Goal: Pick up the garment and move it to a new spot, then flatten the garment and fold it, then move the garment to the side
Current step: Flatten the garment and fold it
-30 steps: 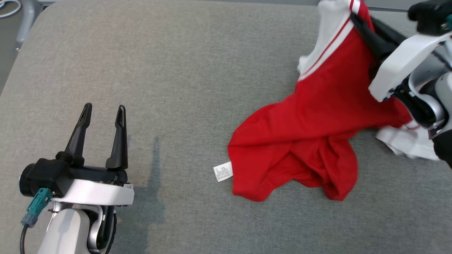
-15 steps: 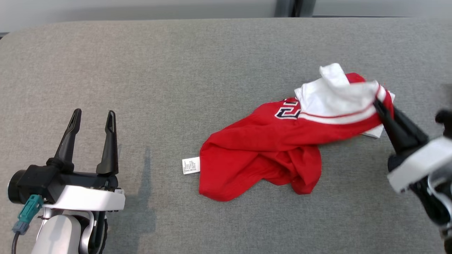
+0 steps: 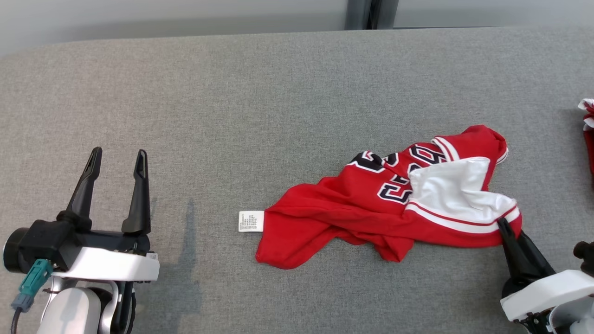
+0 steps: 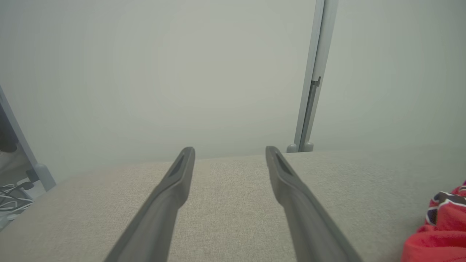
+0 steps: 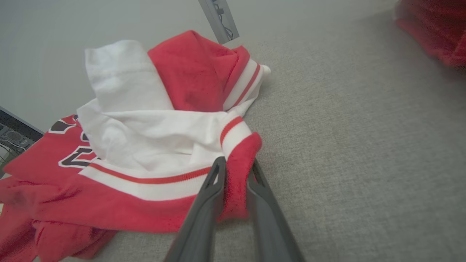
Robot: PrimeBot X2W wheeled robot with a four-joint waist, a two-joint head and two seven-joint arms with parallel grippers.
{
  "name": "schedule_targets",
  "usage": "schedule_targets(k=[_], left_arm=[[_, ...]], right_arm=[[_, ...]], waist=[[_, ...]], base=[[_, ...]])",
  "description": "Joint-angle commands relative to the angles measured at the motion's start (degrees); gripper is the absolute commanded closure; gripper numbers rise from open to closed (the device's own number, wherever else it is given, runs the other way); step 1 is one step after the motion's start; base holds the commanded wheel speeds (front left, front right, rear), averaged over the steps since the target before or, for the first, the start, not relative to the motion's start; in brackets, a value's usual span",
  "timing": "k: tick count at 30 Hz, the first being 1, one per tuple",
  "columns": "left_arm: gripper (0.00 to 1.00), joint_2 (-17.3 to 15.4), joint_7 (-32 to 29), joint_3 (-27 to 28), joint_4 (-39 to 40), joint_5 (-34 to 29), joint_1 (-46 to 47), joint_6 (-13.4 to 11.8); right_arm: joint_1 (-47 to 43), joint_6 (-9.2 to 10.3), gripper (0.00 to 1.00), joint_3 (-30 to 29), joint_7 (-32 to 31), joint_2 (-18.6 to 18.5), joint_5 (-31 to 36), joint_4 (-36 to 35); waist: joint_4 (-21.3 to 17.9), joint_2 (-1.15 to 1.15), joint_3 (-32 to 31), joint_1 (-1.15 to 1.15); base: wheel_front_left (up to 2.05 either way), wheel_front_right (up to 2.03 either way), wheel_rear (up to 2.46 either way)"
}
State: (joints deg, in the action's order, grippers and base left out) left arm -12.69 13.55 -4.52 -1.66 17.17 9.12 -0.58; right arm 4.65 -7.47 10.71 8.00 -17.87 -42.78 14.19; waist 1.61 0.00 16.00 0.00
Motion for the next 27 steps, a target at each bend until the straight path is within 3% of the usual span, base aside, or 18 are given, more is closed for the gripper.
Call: schedule_targets(k=[1, 6, 14, 27], left_arm=[[0.0, -0.55, -0.22, 0.27, 0.24, 0.2, -0.47, -0.25], [0.0, -0.82, -0.73, 0.54, 1.02, 0.4, -1.33, -0.86], [0.0, -1.04, -1.15, 0.89, 2.14, 0.47, -2.35, -2.07], [0.0, -0.29, -1.93, -0.53, 2.79, 0.53, -5.72, -3.11]], right_arm=[[-0.19, -0.04, 0.0, -0.44, 1.42, 0.17, -0.69, 0.33], [-0.08, -0.04, 0.0, -3.59, 5.69, 1.46, -2.35, -1.12], [0.53, -0.04, 0.0, -13.55, 7.2, 4.74, 8.91, -10.08], [-4.75, -0.03, 0.0, -13.41, -5.06, 9.36, 25.15, -25.84]], waist=[[-0.11, 0.0, -0.25, 0.0], [-0.55, 0.0, -1.1, 0.0], [-1.08, 0.0, -2.66, 0.0], [0.11, 0.0, -6.65, 0.0]], base=[[0.0, 0.0, 0.0], [0.0, 0.0, 0.0], [0.0, 0.0, 0.0], [0.0, 0.0, 0.0]])
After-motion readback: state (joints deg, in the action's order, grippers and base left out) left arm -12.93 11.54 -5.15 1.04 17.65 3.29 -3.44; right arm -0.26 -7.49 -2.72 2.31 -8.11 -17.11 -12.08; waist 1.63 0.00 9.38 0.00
